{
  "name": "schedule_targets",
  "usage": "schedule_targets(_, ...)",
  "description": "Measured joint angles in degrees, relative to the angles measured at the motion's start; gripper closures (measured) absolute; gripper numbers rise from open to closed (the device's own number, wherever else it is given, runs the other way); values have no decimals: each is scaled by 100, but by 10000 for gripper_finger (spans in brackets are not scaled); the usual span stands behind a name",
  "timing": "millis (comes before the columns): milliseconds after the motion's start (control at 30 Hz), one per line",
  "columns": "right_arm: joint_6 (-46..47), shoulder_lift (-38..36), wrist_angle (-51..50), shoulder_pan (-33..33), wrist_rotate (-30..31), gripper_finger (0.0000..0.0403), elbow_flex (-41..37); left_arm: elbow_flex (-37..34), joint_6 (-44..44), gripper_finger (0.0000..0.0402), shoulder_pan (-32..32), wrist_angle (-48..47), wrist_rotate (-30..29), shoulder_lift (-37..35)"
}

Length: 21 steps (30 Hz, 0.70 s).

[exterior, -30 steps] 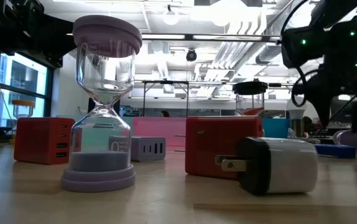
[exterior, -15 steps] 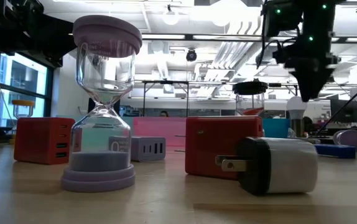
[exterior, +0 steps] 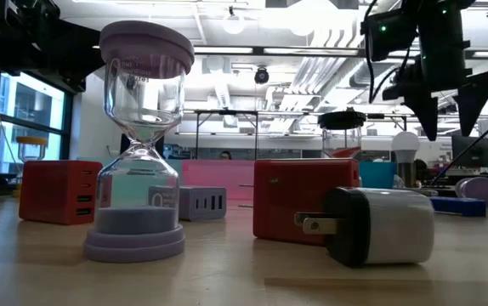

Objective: Pick & Place Office items
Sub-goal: Put the light purple hourglass into the dark blue bin

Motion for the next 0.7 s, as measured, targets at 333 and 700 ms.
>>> schedule_targets(333, 70, 2, 336, 101, 80, 153, 0, 0, 4, 215, 0, -309, 2, 0)
schedule_targets(700, 1323, 106, 147, 57, -200, 153, 0, 0, -831, 215, -2, -860, 255, 0)
